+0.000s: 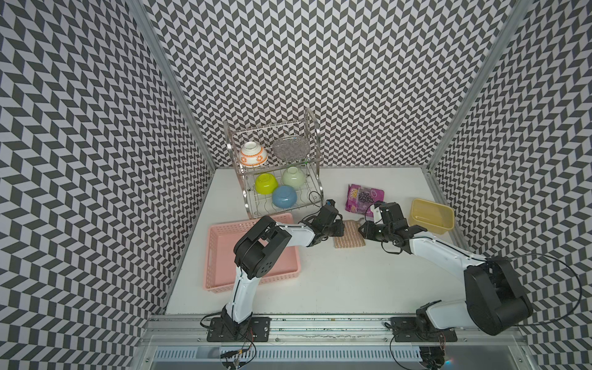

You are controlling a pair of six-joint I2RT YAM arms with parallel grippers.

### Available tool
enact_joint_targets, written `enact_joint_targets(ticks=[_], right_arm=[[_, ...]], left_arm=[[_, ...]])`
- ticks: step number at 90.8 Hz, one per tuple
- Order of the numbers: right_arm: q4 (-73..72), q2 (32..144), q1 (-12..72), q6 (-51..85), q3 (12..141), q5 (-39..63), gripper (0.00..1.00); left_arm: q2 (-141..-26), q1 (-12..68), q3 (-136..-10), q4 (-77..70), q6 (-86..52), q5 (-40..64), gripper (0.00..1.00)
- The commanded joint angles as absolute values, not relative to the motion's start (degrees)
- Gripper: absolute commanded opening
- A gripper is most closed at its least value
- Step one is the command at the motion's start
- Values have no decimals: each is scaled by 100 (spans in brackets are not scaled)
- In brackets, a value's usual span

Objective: Fold the square dishcloth
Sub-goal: Smooth out the cleaning item at the center of the board.

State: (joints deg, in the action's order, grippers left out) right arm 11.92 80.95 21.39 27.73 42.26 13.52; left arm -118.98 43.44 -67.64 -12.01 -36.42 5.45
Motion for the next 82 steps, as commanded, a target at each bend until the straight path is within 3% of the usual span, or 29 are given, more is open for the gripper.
enact_joint_targets(ticks=[1, 19, 46, 82], right_arm=[[921, 8111, 2290, 2848, 4036, 1482, 25], [758, 8470, 2318, 2888, 3766, 1331, 17], [756, 8800, 2316, 2989, 3651, 1094, 18], [1325, 7783, 2320, 2914, 4153, 743, 27]], left_arm=[[-12022, 4308, -6911, -1291, -3559, 698, 18], [-11981, 4304, -6852, -1284, -3575, 670, 18], [-11891, 4297, -6814, -1281, -3543, 695, 18], [-10751, 4330, -6790, -1134, -3222, 816, 36]])
